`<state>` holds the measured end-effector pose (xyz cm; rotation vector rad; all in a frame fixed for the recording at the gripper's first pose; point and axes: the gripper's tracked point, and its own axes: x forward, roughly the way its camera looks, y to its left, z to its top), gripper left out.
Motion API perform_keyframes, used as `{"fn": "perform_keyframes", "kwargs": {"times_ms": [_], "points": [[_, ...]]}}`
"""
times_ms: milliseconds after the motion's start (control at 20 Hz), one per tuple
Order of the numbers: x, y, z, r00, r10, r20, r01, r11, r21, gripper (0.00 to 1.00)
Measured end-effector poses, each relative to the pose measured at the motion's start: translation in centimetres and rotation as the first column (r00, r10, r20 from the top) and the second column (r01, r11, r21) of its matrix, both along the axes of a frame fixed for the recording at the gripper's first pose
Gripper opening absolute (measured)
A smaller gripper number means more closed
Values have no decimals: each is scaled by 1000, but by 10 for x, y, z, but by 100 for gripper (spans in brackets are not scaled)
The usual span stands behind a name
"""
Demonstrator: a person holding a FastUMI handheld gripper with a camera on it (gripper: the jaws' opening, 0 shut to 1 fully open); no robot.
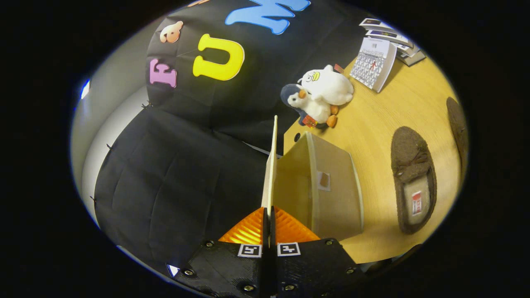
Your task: Open the storage box then place both shoes into the box .Put the left shoe in first, then the right shoe, with the right side of both shoes facing outward in a uniform manner.
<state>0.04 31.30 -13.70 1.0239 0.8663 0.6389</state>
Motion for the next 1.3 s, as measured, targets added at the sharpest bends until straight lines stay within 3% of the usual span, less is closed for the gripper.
{"fn": "perform_keyframes", "kwargs": {"times_ms": [250,550,900,950,1000,1100,1250,1300], "points": [[6,41,53,995,23,102,-18,999,-46,0],[-10,107,88,971,111,214,-80,986,-146,0],[-20,175,95,951,183,249,-144,975,-168,0],[-20,180,97,947,190,257,-148,974,-172,7],[-22,189,96,940,206,271,-159,970,-183,7],[-25,198,101,918,241,316,-179,960,-215,15],[-25,197,106,868,284,408,-166,939,-301,94],[-23,192,105,847,300,440,-153,929,-338,98]]}}
